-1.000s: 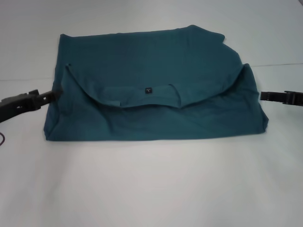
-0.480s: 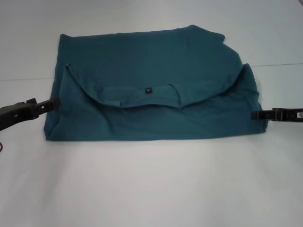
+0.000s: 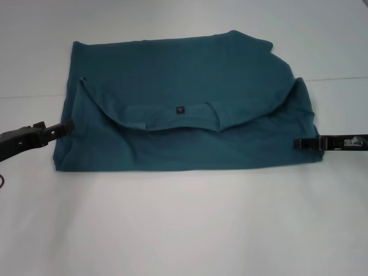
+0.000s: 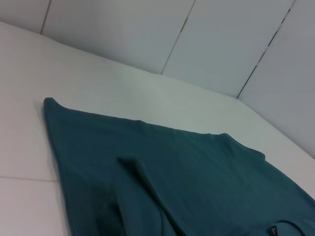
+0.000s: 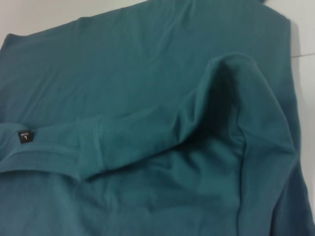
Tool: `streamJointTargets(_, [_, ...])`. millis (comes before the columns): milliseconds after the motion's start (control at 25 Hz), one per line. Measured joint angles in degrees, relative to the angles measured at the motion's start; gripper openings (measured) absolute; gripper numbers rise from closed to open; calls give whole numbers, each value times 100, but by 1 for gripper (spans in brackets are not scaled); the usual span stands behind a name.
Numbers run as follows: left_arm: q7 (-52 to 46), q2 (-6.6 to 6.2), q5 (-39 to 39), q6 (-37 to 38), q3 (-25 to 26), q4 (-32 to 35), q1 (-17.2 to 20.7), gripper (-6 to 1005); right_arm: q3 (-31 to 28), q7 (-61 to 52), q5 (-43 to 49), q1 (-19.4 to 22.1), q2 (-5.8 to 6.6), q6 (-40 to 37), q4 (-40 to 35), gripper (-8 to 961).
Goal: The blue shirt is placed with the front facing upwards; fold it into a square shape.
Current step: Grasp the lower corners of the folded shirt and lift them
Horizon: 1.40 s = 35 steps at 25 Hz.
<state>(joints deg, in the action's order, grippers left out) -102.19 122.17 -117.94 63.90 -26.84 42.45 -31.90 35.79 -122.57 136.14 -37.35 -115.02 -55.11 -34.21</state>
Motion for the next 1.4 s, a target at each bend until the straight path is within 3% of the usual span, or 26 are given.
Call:
streamJointTargets(640, [15,10,34,0,4,0,8,889,68,-50,-25,-91,-79,61,38,592])
streamJointTargets(1280, [11,13,34,0,-9,0,25,889,16,-138,-33,-38,-37,35,103,31])
streamJointTargets(1400, [4,15,25,9,-18,-4,26,890,13,-109,-45,-2,-42,32,73,31])
